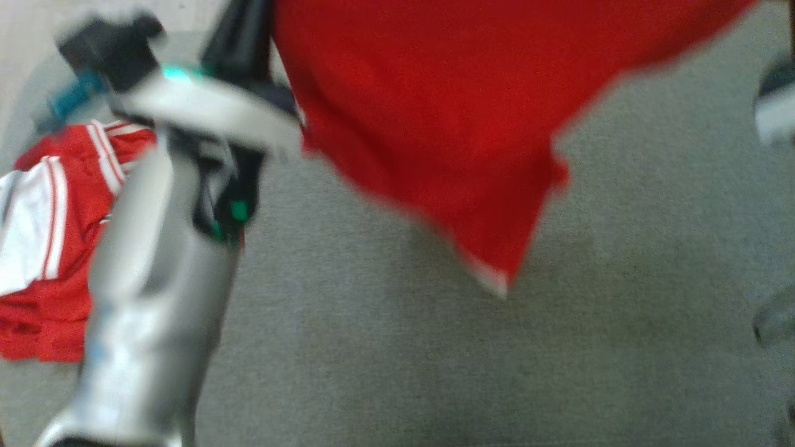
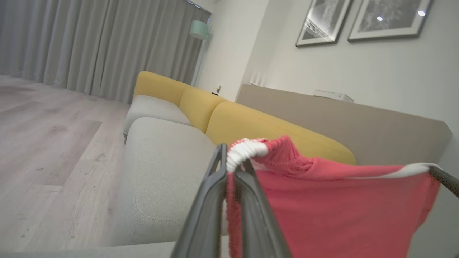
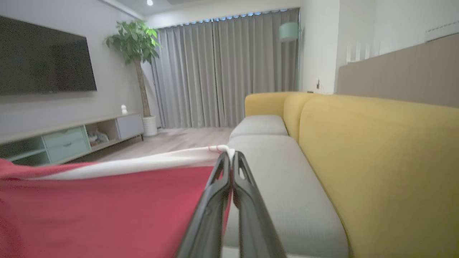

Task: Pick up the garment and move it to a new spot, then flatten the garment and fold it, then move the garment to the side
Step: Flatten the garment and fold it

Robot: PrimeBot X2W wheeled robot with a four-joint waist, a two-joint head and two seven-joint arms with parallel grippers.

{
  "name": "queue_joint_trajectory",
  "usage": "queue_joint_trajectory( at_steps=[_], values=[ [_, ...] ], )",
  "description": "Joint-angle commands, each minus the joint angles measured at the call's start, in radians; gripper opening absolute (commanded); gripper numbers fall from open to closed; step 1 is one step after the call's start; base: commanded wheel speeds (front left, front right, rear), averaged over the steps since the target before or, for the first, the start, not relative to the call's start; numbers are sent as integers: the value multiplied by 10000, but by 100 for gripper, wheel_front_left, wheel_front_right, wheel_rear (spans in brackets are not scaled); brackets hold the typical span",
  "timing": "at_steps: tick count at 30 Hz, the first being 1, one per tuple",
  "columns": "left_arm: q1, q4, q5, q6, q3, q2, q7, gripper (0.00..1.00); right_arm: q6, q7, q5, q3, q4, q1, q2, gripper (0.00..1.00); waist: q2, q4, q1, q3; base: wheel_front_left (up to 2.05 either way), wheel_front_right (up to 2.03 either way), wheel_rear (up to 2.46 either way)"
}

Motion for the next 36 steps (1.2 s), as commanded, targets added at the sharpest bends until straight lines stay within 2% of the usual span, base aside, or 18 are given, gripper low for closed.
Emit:
queue_joint_trajectory(
  at_steps=[1,7,12,17,21,22,25,29,33,36],
  values=[
    [-1090,134,-245,-58,676,127,-171,0,-7,-281,73,174,-105,-970,31,0,0,-180,-4,145,0,0,0],
    [-3444,4197,-1186,-48,1712,-220,-1135,0,-7,-1599,19,1171,2893,-3583,594,0,0,-593,-4,344,0,0,0],
    [-3268,7325,-2630,-43,2351,-472,-996,0,-7,-1968,512,2457,5333,-3419,1055,0,0,-689,-4,421,0,0,0],
    [-2201,9547,-2509,-303,1477,-525,-1315,0,-7,-2223,1291,3555,7619,-2377,1456,0,0,-670,-4,555,0,0,0],
    [-1446,10262,-2791,-484,444,-530,-1527,0,-7,-2654,1989,4112,8703,-1685,1673,0,0,-662,-4,616,0,0,0],
    [-1209,10219,-2886,-556,-85,-531,-1849,0,-7,-2975,2269,4312,8880,-1413,1656,0,0,-641,-4,599,0,0,0],
    [-925,9927,-2882,-651,-826,-532,-2556,0,-7,-3400,2599,4560,8751,-982,1483,0,0,-598,-4,522,0,0,0],
    [-381,9399,-2724,-717,-1478,-533,-3393,0,-7,-3876,2772,4805,7988,-100,999,0,0,-511,-4,230,0,0,0],
    [546,8495,-2317,-724,-1766,-479,-3672,0,-7,-3992,2652,4576,6719,1342,454,0,0,-430,-4,-233,0,0,0],
    [1627,7209,-1958,-482,-1908,-208,-3712,0,-7,-3628,2357,4009,5419,2801,167,0,0,-389,-4,-553,0,0,0]
  ],
)
